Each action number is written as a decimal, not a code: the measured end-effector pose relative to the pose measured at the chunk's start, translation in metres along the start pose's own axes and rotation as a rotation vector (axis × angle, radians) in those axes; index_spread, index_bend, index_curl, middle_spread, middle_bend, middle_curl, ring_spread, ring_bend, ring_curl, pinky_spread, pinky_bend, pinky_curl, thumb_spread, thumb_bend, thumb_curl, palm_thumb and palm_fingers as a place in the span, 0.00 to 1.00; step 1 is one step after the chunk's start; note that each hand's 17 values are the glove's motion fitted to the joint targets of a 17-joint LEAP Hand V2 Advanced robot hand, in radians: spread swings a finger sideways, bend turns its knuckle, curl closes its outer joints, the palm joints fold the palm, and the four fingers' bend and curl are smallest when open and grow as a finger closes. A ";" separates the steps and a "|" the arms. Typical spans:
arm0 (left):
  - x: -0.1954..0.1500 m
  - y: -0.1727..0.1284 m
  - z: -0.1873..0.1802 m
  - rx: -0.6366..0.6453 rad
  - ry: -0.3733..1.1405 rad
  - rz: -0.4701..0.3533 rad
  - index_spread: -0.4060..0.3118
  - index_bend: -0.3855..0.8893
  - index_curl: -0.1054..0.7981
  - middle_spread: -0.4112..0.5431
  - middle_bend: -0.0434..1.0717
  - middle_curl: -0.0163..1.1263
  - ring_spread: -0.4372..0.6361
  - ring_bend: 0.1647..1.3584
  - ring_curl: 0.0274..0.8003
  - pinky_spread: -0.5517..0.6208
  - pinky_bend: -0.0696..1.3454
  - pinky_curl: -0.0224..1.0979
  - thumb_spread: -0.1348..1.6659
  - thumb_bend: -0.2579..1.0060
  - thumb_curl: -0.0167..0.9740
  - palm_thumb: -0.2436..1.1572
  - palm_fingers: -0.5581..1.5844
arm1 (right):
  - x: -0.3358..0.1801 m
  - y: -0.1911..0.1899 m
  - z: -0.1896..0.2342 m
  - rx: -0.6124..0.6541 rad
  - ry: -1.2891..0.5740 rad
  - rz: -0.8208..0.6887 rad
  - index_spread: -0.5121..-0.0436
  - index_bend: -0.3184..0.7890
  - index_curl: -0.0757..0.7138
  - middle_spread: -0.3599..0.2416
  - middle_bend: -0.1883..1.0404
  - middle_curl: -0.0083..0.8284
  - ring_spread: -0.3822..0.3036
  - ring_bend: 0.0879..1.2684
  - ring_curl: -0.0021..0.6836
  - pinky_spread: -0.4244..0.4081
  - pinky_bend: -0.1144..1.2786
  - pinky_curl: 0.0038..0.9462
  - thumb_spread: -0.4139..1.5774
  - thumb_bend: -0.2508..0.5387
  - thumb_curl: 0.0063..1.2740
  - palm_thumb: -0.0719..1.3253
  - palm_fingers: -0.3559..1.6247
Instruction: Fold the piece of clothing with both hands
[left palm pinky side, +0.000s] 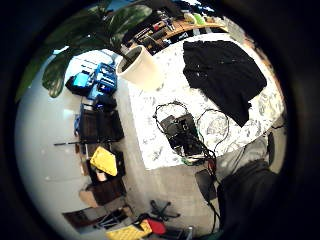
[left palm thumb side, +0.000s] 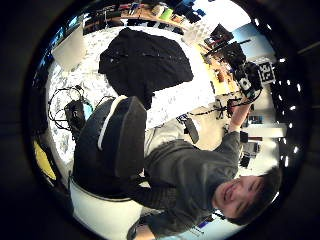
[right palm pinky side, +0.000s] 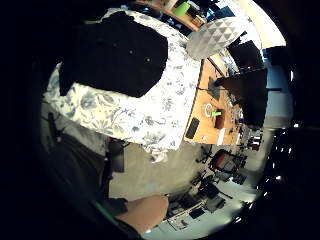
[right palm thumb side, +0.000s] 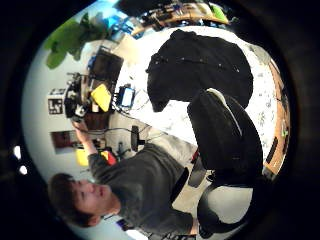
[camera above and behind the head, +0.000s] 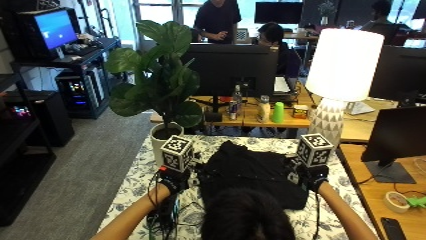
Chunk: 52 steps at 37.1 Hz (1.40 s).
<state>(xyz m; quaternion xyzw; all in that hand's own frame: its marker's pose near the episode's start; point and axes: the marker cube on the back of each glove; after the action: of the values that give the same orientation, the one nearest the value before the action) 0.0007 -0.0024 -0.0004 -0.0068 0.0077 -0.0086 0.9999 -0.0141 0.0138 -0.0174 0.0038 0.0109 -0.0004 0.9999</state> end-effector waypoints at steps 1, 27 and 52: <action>0.000 0.000 -0.001 -0.004 0.000 -0.004 0.60 0.43 0.16 0.63 0.12 0.01 0.59 0.18 0.04 0.66 0.26 0.07 0.32 0.27 0.04 0.27 0.31 | -0.002 0.002 -0.003 0.003 0.005 0.000 0.80 0.51 0.19 0.60 0.31 0.07 0.61 0.18 0.10 0.63 0.36 0.09 0.42 0.63 0.03 0.31 0.45; 0.017 -0.014 0.028 -0.150 -0.118 -0.072 0.63 0.44 0.38 0.84 0.18 0.10 0.86 0.34 0.21 0.90 0.32 0.21 0.67 0.22 0.18 0.33 0.25 | 0.037 0.046 -0.028 -0.052 0.000 0.158 0.49 0.45 0.47 0.60 0.29 0.28 0.66 0.20 0.35 0.76 0.37 0.28 0.85 0.68 0.11 0.41 0.44; 0.101 -0.095 0.248 -0.326 -0.155 -0.083 0.67 0.55 0.46 0.81 0.23 0.18 0.83 0.42 0.26 0.86 0.33 0.25 0.69 0.30 0.27 0.39 0.44 | 0.082 0.009 0.084 -0.179 0.004 0.192 0.51 0.44 0.52 0.60 0.29 0.36 0.64 0.20 0.43 0.75 0.35 0.33 0.88 0.58 0.14 0.45 0.45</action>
<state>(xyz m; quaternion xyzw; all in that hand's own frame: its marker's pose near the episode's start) 0.1035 -0.0955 0.2477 -0.1696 -0.0682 -0.0479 0.9820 0.0696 0.0225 0.0646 -0.0843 0.0126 0.0963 0.9917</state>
